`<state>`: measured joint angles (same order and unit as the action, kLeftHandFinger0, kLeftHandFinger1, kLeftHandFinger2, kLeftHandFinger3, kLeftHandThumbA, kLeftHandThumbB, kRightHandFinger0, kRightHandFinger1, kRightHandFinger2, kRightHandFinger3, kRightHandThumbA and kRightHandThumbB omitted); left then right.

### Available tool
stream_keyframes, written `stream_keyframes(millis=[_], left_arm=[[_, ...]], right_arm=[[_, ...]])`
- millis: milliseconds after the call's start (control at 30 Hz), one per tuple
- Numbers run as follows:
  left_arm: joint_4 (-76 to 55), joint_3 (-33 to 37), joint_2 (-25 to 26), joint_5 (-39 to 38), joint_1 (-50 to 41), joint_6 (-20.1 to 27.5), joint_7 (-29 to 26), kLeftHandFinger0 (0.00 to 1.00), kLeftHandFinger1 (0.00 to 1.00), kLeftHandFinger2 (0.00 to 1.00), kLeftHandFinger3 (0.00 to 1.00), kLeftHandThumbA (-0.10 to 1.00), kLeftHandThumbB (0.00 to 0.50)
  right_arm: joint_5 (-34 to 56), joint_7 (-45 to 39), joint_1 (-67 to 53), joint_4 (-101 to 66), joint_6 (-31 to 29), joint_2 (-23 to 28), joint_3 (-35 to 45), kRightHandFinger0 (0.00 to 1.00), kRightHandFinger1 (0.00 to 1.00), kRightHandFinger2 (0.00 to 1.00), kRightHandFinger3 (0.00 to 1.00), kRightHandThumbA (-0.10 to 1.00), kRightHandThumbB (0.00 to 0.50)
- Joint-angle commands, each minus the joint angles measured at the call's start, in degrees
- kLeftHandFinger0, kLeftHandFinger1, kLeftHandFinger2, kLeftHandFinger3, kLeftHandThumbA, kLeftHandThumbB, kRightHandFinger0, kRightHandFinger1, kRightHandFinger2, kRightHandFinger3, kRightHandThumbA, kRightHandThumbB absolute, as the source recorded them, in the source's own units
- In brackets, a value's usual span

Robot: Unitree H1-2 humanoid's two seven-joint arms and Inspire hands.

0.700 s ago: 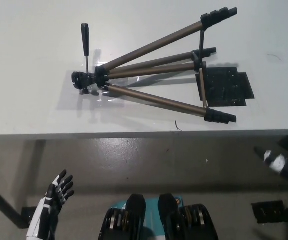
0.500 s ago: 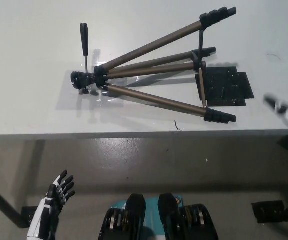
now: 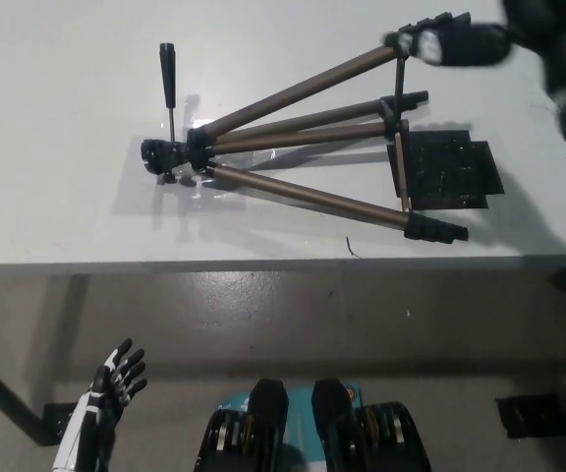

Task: A tripod lies near the right hand side of the table and the robot grab a leg of the tripod using its right hand and put it up right.

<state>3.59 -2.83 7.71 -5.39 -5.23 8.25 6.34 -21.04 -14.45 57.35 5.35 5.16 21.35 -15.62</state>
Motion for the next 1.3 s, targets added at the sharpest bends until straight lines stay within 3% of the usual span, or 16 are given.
stream_keyframes(millis=[0, 300, 333, 400, 633, 767, 933, 967, 1000, 1033, 1067, 1133, 1167, 1200, 1233, 1267], left_arm=[[-1.8, -0.1, 1.3, -0.8, -0.7, 3.3, 1.6, 1.0, 1.0, 1.0, 1.0, 1.0, 0.142], [-1.4, -0.1, 1.2, -1.2, -1.2, 4.2, 1.9, 1.0, 1.0, 1.0, 1.0, 1.0, 0.131], [-1.5, -0.1, 1.3, -1.3, -1.2, 4.1, 2.0, 1.0, 1.0, 1.0, 1.0, 1.0, 0.132], [-1.8, 0.0, 1.6, -1.4, -1.3, 3.5, 2.3, 1.0, 1.0, 1.0, 1.0, 1.0, 0.14], [-2.2, 0.4, 1.4, -0.8, -1.8, 3.1, 2.2, 1.0, 1.0, 1.0, 1.0, 1.0, 0.135], [-2.5, 0.2, 1.3, -0.9, -1.8, 3.2, 2.3, 1.0, 1.0, 1.0, 1.0, 1.0, 0.133], [-2.1, 0.2, 1.3, -0.9, -1.5, 3.6, 2.4, 1.0, 1.0, 1.0, 1.0, 1.0, 0.14], [-2.1, 0.4, 1.3, -1.1, -1.9, 3.9, 2.7, 1.0, 1.0, 1.0, 1.0, 1.0, 0.131], [-2.1, 0.5, 1.3, -1.1, -2.0, 3.9, 2.7, 1.0, 1.0, 1.0, 1.0, 1.0, 0.131], [-2.1, 0.4, 1.5, -1.7, -2.3, 4.3, 3.3, 1.0, 1.0, 1.0, 1.0, 1.0, 0.116], [-2.1, 0.4, 1.4, -1.7, -2.3, 4.3, 3.3, 1.0, 1.0, 1.0, 1.0, 1.0, 0.114], [-2.1, 0.4, 1.4, -1.7, -2.3, 4.3, 3.4, 1.0, 1.0, 1.0, 1.0, 1.0, 0.114], [-2.4, 0.3, 1.7, -1.9, -2.3, 3.9, 3.6, 1.0, 1.0, 1.0, 1.0, 1.0, 0.132], [-2.6, 0.3, 1.8, -2.0, -2.3, 3.7, 3.8, 1.0, 1.0, 1.0, 1.0, 1.0, 0.134], [-2.4, 0.4, 2.0, -2.1, -1.8, 3.4, 4.1, 1.0, 1.0, 1.0, 1.0, 1.0, 0.141], [-2.3, 0.4, 2.0, -2.1, -1.7, 3.4, 4.1, 1.0, 1.0, 1.0, 1.0, 1.0, 0.141]], right_arm=[[-13.5, -12.4, 22.9, 19.4, 7.0, -2.7, -12.1, 1.0, 1.0, 1.0, 1.0, 0.92, 0.5], [-19.6, -8.5, 31.8, 43.6, 3.4, -10.4, -25.1, 1.0, 1.0, 1.0, 1.0, 1.0, 0.5], [-19.5, -8.5, 32.2, 45.7, 3.7, -11.5, -25.9, 1.0, 1.0, 1.0, 1.0, 0.92, 0.5], [-20.7, -6.9, 33.7, 54.0, 2.9, -15.2, -29.1, 1.0, 1.0, 1.0, 1.0, 0.92, 0.5], [-17.6, -5.4, 34.1, 64.2, 2.8, -19.3, -30.0, 1.0, 1.0, 1.0, 1.0, 0.86, 0.5], [-19.1, -4.6, 32.8, 69.8, 0.5, -20.8, -32.0, 1.0, 1.0, 1.0, 1.0, 0.9, 0.5], [-20.3, -3.7, 31.3, 71.5, 0.8, -21.2, -33.2, 1.0, 1.0, 1.0, 1.0, 0.87, 0.5], [-27.6, 1.7, 27.2, 73.3, 1.6, -21.0, -40.2, 0.94, 0.96, 1.0, 1.0, 0.62, 0.452], [-28.3, 2.3, 26.7, 73.5, 1.8, -20.9, -41.1, 0.79, 0.85, 0.97, 1.0, 0.63, 0.461], [-31.3, 9.3, 25.0, 73.8, 2.9, -20.4, -44.6, 0.33, 0.37, 0.55, 1.0, 0.29, 0.302], [-31.1, 9.4, 25.1, 73.9, 2.9, -20.4, -44.9, 0.16, 0.23, 0.43, 0.95, 0.2, 0.282], [-30.6, 9.9, 25.1, 74.1, 3.0, -20.5, -45.6, 0.04, 0.1, 0.31, 0.89, 0.2, 0.271], [-30.6, 22.3, 24.4, 72.7, 0.0, -18.2, -44.7, 0.0, 0.0, 0.06, 0.55, -0.02, 0.327], [-30.6, 28.8, 24.0, 72.1, -1.5, -17.0, -44.5, 0.0, 0.04, 0.11, 0.5, -0.03, 0.311], [-30.8, 30.9, 24.4, 72.0, -2.3, -16.4, -44.6, 0.0, 0.03, 0.13, 0.48, -0.04, 0.27], [-30.9, 31.1, 24.4, 72.0, -2.4, -16.4, -44.6, 0.0, 0.04, 0.14, 0.47, -0.03, 0.262]])
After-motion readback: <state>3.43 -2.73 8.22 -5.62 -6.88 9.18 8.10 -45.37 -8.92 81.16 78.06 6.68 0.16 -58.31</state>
